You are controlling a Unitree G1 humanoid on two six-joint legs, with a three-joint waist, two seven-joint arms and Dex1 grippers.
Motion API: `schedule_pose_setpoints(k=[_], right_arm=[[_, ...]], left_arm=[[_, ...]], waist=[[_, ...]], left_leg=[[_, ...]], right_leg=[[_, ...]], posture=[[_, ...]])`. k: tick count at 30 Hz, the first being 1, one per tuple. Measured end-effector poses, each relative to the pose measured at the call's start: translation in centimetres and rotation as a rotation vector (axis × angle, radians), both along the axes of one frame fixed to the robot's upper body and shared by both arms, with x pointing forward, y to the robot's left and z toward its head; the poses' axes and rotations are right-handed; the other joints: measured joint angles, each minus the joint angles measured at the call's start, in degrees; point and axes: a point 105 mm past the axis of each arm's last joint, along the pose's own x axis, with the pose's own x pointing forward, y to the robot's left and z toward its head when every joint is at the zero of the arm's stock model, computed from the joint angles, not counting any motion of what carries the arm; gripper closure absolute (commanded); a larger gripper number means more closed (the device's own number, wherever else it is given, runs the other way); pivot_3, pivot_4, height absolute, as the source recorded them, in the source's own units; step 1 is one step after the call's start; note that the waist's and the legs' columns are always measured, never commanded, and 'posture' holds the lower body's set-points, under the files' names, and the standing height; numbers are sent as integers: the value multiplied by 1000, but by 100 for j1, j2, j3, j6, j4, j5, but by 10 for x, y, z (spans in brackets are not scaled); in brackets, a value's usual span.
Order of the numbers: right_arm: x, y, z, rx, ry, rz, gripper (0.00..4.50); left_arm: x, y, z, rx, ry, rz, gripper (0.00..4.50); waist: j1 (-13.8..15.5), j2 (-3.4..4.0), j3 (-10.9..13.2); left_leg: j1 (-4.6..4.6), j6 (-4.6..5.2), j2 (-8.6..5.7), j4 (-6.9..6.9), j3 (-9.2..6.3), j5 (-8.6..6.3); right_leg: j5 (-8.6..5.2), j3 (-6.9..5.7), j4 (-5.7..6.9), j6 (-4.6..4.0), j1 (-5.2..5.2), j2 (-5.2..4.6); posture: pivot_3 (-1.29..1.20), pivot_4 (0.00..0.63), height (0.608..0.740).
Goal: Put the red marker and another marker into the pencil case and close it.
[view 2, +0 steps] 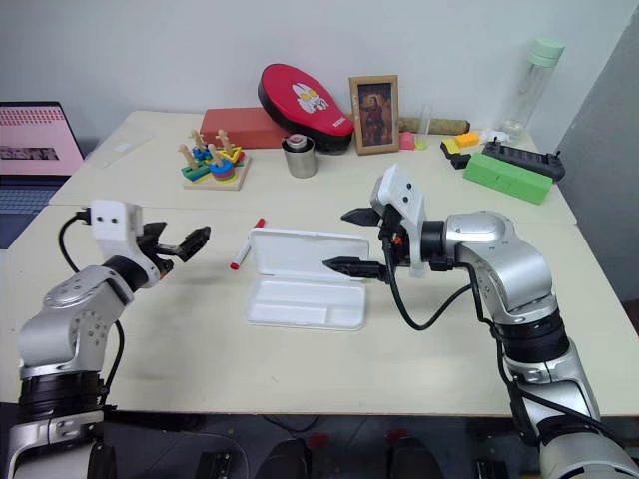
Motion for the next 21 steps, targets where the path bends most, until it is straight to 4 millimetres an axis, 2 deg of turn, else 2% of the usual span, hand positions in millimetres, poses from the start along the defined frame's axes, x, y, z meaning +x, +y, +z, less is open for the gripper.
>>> schedule_pose_setpoints(k=[4,11,12,15,21], right_arm=[[6,-5,10,35,-21,-48,21],[10,-8,20,60,-48,-88,21],[10,-9,20,61,-49,-94,0],[12,-13,23,65,-54,-113,0],[12,-18,25,68,-58,-125,0]], left_arm=[[11,-14,-28,40,116,-42,0],[32,-25,-31,88,169,-77,0],[33,-25,-34,92,181,-77,373],[34,-26,-42,101,212,-79,966],[33,-29,-44,109,223,-106,2082]], waist=[[-5,0,0],[-6,1,0],[-8,2,1],[-12,2,1],[-13,2,1]], left_leg=[[-2,0,0,-1,-1,0],[-3,0,0,0,-1,0],[-3,0,-1,0,-1,0],[-4,0,0,-1,-1,0],[-2,1,0,0,-1,0]], right_leg=[[0,-1,2,-1,-2,1],[0,-1,2,-1,-2,1],[0,-1,3,-1,-2,1],[0,-1,2,-1,-2,1],[0,-1,4,-1,-2,1]], posture=[[0,150,740],[0,150,740],[0,150,740],[0,150,740],[0,150,740]])
